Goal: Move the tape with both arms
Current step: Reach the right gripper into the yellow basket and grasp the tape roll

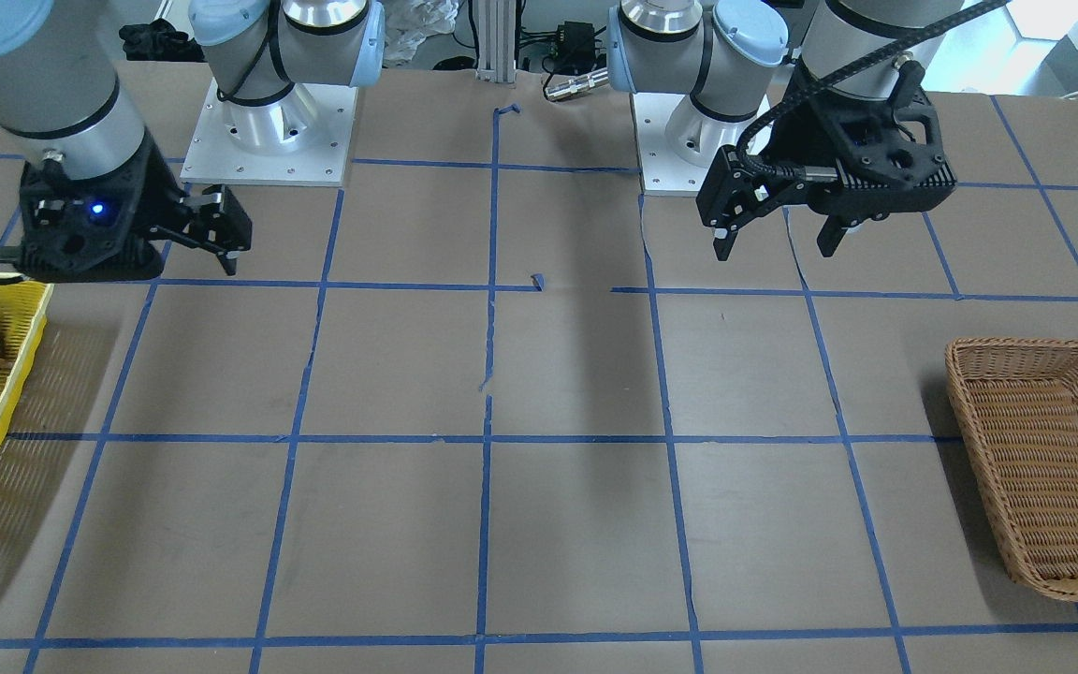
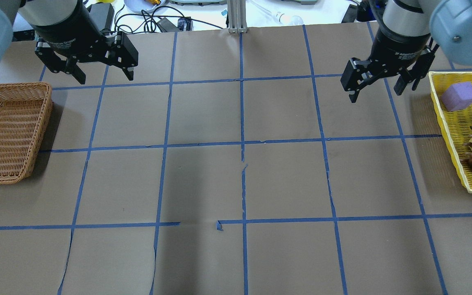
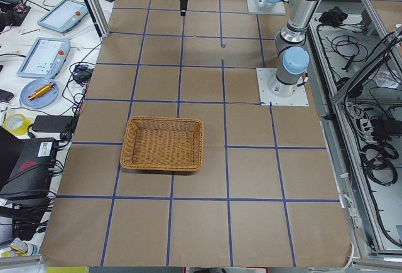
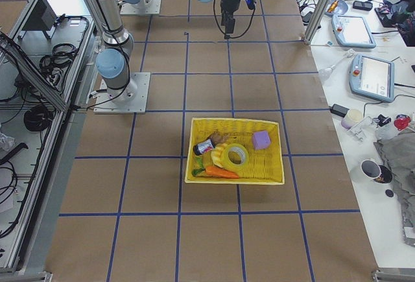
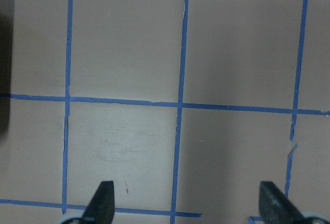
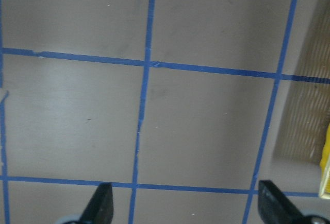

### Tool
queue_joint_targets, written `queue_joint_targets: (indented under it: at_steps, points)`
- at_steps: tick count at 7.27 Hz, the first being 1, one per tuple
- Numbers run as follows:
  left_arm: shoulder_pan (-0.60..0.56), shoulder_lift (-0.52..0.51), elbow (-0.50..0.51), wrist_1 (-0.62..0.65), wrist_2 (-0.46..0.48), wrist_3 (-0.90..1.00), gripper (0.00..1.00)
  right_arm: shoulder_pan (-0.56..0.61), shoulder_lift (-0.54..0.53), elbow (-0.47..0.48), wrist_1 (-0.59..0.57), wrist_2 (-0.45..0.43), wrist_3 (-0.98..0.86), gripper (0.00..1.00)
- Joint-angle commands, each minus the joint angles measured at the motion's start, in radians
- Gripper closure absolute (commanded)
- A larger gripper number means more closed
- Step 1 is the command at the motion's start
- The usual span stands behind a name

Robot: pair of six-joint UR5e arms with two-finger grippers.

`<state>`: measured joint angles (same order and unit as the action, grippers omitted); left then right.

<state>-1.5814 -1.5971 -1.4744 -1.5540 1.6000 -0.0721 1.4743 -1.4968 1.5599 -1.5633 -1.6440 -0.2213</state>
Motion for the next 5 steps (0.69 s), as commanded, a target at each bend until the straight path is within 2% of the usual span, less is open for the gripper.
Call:
queue_joint_targets:
  at_steps: [1, 2, 4, 5]
  points:
    - [0.000, 0.003, 0.000, 0.000, 0.000, 0.000, 0.00, -0.240, 0.021, 0.005, -0.046, -0.008, -0.430, 0.00]
    - [0.000, 0.003, 0.000, 0.000, 0.000, 0.000, 0.00, -0.366, 0.055, 0.000, -0.069, -0.005, -0.593, 0.00]
    - [0.000, 0.003, -0.001, 0.000, 0.000, 0.000, 0.00, -0.513, 0.201, 0.015, -0.307, -0.004, -0.880, 0.00]
    - [0.000, 0.005, -0.004, 0.000, 0.000, 0.000, 0.00, -0.582, 0.263, 0.016, -0.331, 0.028, -0.926, 0.00]
